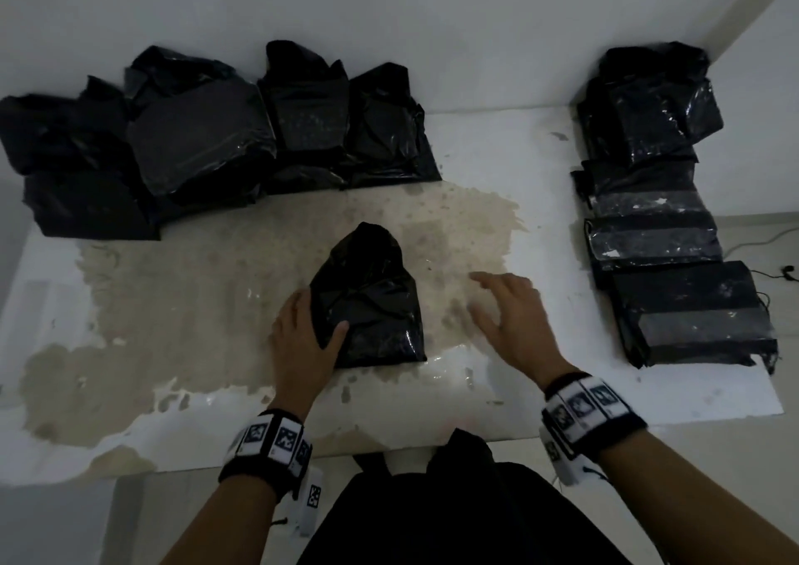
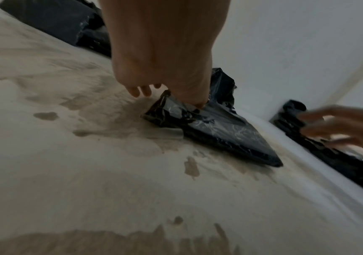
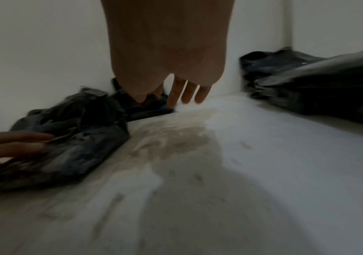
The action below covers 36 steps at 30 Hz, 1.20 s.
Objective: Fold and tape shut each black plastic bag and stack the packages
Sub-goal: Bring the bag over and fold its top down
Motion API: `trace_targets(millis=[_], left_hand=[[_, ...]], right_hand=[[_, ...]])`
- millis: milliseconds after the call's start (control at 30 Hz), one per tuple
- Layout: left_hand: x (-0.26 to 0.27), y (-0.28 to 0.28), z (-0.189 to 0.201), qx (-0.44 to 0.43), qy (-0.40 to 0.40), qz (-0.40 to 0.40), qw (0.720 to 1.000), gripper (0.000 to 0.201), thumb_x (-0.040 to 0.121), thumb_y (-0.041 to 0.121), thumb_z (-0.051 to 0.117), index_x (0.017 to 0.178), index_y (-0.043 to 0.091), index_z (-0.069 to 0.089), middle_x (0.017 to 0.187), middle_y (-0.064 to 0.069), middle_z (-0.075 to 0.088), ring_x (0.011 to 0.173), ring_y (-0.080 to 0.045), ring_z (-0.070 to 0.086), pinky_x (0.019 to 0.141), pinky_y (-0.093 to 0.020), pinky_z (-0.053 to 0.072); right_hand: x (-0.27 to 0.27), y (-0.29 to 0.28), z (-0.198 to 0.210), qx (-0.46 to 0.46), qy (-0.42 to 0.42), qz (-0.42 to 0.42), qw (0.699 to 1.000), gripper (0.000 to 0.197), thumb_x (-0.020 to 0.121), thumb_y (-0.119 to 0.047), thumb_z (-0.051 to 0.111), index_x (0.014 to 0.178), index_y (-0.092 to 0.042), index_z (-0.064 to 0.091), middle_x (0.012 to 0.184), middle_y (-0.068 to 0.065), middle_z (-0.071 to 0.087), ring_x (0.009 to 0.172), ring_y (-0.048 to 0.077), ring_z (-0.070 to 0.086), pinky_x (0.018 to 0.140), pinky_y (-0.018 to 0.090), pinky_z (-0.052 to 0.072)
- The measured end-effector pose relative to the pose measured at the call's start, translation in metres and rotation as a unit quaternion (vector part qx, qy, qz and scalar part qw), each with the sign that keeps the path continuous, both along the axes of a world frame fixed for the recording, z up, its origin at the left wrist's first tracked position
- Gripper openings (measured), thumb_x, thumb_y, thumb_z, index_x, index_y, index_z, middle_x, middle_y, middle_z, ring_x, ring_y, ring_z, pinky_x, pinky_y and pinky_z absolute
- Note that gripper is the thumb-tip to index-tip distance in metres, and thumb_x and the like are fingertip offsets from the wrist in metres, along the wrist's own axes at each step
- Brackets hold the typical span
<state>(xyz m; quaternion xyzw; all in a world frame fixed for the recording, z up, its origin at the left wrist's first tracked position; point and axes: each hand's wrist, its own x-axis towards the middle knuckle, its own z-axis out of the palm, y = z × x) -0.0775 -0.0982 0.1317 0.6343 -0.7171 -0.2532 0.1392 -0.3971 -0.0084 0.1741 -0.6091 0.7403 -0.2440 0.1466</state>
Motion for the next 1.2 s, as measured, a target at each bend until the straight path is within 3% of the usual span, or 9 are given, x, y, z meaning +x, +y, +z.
trace_targets(millis=[100, 200, 300, 433, 600, 700, 867, 1033, 1200], left_hand=[[-0.006, 0.001, -0.009, 0.009, -0.055, -0.082, 0.995, 0.089, 0.092, 0.073, 0.019, 0.162, 0.018, 0.008, 0.169, -0.009, 0.007, 0.155, -0.029, 0.006, 0.124, -0.052, 0.01], [-0.007, 0.003, -0.016, -0.002, -0.075, -0.091, 0.993, 0.086, 0.094, 0.072, 0.01, 0.162, 0.018, 0.003, 0.169, -0.009, 0.001, 0.155, -0.029, 0.0, 0.124, -0.051, 0.004], [-0.006, 0.003, -0.019, -0.008, -0.079, -0.095, 0.992, 0.085, 0.096, 0.069, 0.013, 0.162, 0.017, 0.003, 0.169, -0.01, 0.002, 0.155, -0.03, 0.0, 0.124, -0.051, 0.003], [-0.004, 0.003, -0.022, -0.014, -0.084, -0.104, 0.991, 0.084, 0.096, 0.069, 0.016, 0.162, 0.017, 0.004, 0.169, -0.01, 0.001, 0.155, -0.03, -0.001, 0.124, -0.051, 0.004], [-0.004, 0.001, -0.022, -0.016, -0.087, -0.105, 0.991, 0.084, 0.096, 0.068, 0.017, 0.161, 0.016, 0.006, 0.168, -0.01, 0.004, 0.155, -0.03, 0.0, 0.125, -0.053, 0.007], [-0.003, 0.001, -0.022, -0.013, -0.079, -0.103, 0.991, 0.085, 0.096, 0.068, 0.018, 0.161, 0.016, 0.008, 0.168, -0.01, 0.006, 0.155, -0.03, -0.001, 0.125, -0.052, 0.005], [-0.004, 0.001, -0.024, -0.027, -0.087, -0.103, 0.99, 0.084, 0.097, 0.067, 0.02, 0.16, 0.011, 0.016, 0.166, -0.016, 0.018, 0.154, -0.035, 0.01, 0.123, -0.056, 0.015], [-0.005, 0.0, -0.018, -0.035, -0.047, -0.086, 0.995, 0.084, 0.094, 0.065, 0.032, 0.158, 0.012, 0.023, 0.164, -0.016, 0.021, 0.153, -0.036, 0.015, 0.121, -0.06, 0.017], [-0.017, -0.032, 0.012, -0.113, 0.021, -0.171, 0.978, 0.069, 0.096, 0.043, 0.042, 0.158, 0.019, 0.025, 0.164, -0.014, 0.016, 0.151, -0.035, 0.019, 0.119, -0.059, 0.022]], right_hand=[[0.037, -0.044, 0.0, 0.029, -0.028, 0.09, 0.995, 0.05, 0.098, -0.047, 0.053, 0.143, -0.028, 0.051, 0.124, 0.007, 0.057, 0.11, 0.03, 0.055, 0.095, 0.041, 0.045], [0.061, -0.082, 0.0, 0.121, -0.062, 0.138, 0.981, 0.059, 0.1, -0.042, 0.057, 0.155, -0.033, 0.034, 0.142, 0.01, 0.043, 0.116, 0.03, 0.056, 0.095, 0.043, 0.052], [0.074, -0.103, -0.004, 0.164, -0.002, 0.174, 0.971, 0.06, 0.102, -0.041, 0.055, 0.156, -0.03, 0.032, 0.141, 0.015, 0.041, 0.12, 0.035, 0.053, 0.097, 0.046, 0.05], [0.074, -0.125, -0.004, 0.173, 0.085, 0.159, 0.968, 0.047, 0.106, -0.037, 0.045, 0.151, -0.024, 0.041, 0.127, 0.017, 0.047, 0.104, 0.039, 0.057, 0.085, 0.045, 0.051], [0.069, -0.149, 0.014, 0.202, 0.143, 0.174, 0.953, 0.027, 0.103, -0.029, 0.052, 0.124, -0.011, 0.054, 0.12, 0.014, 0.053, 0.095, 0.039, 0.062, 0.07, 0.04, 0.045], [0.062, -0.154, 0.022, 0.179, 0.116, 0.166, 0.963, 0.019, 0.101, -0.022, 0.054, 0.115, -0.008, 0.055, 0.114, 0.014, 0.054, 0.091, 0.039, 0.062, 0.067, 0.039, 0.041], [0.043, -0.145, 0.032, 0.108, 0.013, 0.11, 0.988, 0.009, 0.094, -0.013, 0.06, 0.102, -0.013, 0.06, 0.101, 0.007, 0.062, 0.082, 0.031, 0.062, 0.071, 0.042, 0.052], [0.05, -0.141, 0.038, 0.126, -0.019, 0.139, 0.982, 0.021, 0.093, -0.034, 0.069, 0.095, -0.02, 0.052, 0.087, 0.001, 0.066, 0.075, 0.023, 0.063, 0.067, 0.038, 0.051], [0.054, -0.148, 0.044, 0.172, -0.021, 0.182, 0.968, 0.022, 0.095, -0.018, 0.068, 0.116, -0.019, 0.062, 0.105, 0.007, 0.071, 0.091, 0.025, 0.066, 0.083, 0.038, 0.054]])
